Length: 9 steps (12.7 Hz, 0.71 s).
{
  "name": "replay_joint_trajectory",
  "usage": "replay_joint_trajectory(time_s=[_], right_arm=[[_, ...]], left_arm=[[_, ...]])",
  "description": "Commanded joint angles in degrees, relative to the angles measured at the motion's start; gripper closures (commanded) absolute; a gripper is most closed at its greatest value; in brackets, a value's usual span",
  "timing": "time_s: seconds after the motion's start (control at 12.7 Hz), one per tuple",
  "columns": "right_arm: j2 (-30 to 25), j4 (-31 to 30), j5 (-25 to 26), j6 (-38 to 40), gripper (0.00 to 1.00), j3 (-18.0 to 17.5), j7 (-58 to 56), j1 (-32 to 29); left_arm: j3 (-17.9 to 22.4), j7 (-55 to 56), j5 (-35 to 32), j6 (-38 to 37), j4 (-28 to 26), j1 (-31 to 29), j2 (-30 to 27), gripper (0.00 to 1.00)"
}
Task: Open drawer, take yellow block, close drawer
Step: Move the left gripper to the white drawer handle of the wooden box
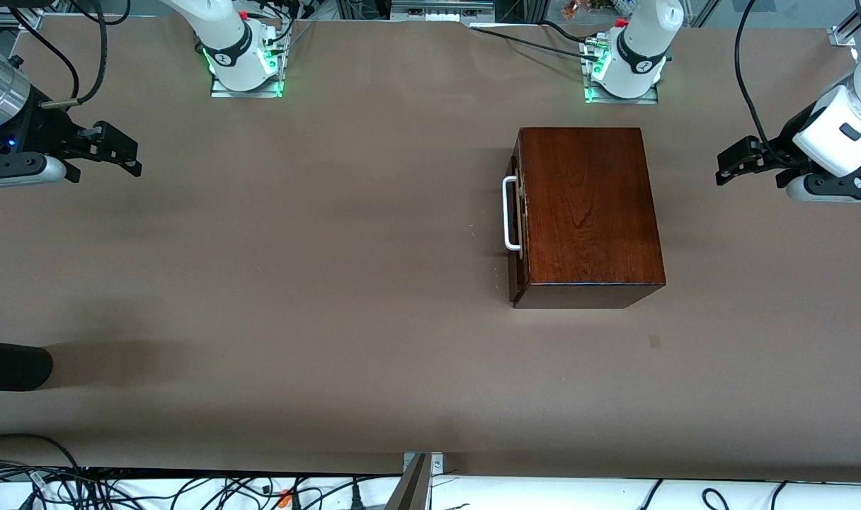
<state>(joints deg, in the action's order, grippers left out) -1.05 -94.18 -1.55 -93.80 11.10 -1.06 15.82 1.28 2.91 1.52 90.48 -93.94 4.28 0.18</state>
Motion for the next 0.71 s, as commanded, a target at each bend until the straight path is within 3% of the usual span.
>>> replay_joint_trajectory(time_s=[0.0,0.63], right_arm=[[-0.27,0.40,-0.91,0.90,0.00,-0.02,0.45,-0.27],[-0.27,0.40,-0.91,0.90,0.00,-0.02,0.45,-0.27]], left_arm=[[0.31,-0.71,-0.73,-0.48,1.65,0.29,0.79,0.00],[0.31,-0.19,-0.29,-1.45,1.65,0.29,1.49,0.00]])
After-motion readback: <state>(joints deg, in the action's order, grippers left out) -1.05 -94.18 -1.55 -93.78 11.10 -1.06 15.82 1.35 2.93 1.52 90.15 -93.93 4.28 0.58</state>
